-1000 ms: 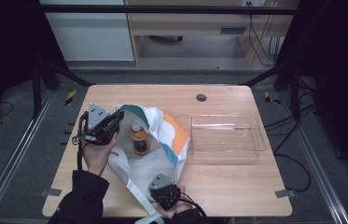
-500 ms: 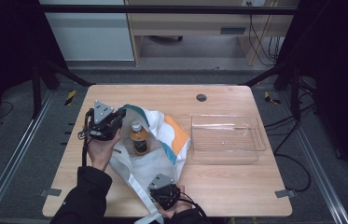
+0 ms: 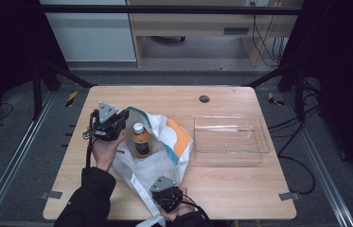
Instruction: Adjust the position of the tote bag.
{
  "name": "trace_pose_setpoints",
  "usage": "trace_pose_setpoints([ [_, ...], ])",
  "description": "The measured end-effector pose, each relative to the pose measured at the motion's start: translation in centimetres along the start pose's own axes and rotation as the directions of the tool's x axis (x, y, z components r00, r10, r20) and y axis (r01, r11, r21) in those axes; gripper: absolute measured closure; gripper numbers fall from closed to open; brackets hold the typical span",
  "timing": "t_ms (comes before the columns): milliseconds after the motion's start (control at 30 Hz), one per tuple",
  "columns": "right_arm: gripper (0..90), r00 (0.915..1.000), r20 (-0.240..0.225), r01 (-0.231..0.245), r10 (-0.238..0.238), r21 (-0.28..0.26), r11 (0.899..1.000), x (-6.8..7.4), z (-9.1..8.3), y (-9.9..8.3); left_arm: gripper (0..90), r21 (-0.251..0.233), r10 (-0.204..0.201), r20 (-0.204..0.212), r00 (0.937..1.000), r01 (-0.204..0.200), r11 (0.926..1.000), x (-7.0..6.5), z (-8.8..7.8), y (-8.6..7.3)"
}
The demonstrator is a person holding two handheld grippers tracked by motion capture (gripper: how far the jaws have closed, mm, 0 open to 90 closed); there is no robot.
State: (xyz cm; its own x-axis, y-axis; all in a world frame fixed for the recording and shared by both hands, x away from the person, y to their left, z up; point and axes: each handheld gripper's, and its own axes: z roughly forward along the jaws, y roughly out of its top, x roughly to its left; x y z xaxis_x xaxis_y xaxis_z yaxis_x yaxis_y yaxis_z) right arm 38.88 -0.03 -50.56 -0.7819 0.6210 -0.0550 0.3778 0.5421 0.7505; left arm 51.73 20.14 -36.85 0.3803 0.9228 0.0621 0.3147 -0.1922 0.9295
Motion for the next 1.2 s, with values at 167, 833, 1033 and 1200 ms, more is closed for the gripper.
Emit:
trace_pose_setpoints([
  [167,90.0,1.0000,0.000,0.000,0.000,0.000,1.000,0.0,0.0,0.0,87.6,0.012,-0.008,0.000,1.0000,0.008,0.9999,0.4,0.5,-0.5],
  [833,90.0,1.0000,0.002,0.001,-0.001,-0.002,1.000,0.0,0.0,0.0,87.5,0.059,-0.016,-0.008,0.9998,0.016,0.9981,0.9,2.5,-2.7],
  [1033,90.0,1.0000,0.003,0.000,0.000,-0.003,1.000,0.0,0.0,0.0,87.4,0.078,-0.028,-0.005,0.9996,0.029,0.9966,1.3,2.9,-3.5],
  [1200,90.0,1.0000,0.002,0.000,0.000,-0.006,1.000,0.0,0.1,0.0,87.3,0.090,-0.012,-0.005,0.9999,0.012,0.9958,1.2,3.2,-3.9],
])
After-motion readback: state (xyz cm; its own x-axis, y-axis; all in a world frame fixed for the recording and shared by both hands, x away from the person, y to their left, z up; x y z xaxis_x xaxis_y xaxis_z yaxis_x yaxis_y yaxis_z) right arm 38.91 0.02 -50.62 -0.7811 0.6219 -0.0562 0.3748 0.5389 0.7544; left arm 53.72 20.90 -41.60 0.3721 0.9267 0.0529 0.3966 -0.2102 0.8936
